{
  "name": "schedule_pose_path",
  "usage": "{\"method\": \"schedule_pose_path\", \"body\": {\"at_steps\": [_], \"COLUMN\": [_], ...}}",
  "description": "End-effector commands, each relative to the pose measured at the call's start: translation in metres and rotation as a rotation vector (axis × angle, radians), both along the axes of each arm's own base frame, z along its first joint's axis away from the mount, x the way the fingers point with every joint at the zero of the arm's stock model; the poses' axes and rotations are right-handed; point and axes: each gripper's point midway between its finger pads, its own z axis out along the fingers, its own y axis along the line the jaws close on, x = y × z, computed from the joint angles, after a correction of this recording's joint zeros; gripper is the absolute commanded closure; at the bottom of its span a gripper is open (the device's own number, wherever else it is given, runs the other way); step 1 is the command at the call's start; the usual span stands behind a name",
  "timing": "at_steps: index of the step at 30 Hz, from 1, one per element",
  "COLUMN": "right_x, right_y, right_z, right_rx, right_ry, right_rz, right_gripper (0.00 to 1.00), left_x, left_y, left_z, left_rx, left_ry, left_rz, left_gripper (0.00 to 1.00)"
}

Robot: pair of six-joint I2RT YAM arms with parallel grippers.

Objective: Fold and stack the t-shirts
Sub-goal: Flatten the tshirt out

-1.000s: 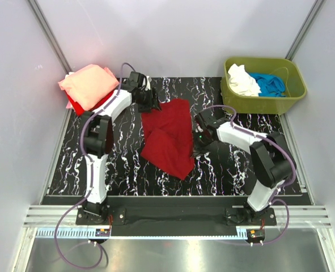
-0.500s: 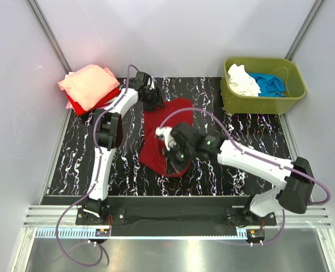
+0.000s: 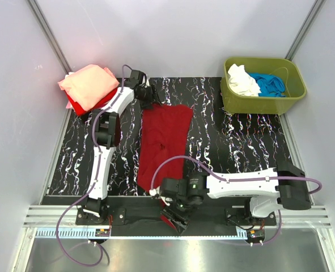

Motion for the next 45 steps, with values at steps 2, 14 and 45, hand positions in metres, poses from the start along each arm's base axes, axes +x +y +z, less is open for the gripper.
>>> {"method": "schedule_pose_path", "body": {"at_steps": [2,14,45], "right_x": [0.016,0.206,0.487], "right_y": [-0.020,0.000,0.051], "right_z": [0.008,0.117,-0.025], "right_rx": [-0.076,0.332,0.221], "right_ry": [-0.111,-0.280,-0.119], "right_rz": [-0.097,-0.763,-0.967], "right_gripper": [0.20,0.02,0.28], "left_x": [0.012,-0.021,-0.248], "left_y": [0.008,0.018,-0.051], "left_z": [0.016,0.129,0.029], "left_rx": [0.010,0.001,0.268], "left_ry": [-0.062,-0.190,-0.058], "left_rz": [0.010,-0.014,-0.361], "left_gripper": [0.36,0.24,0.42]}}
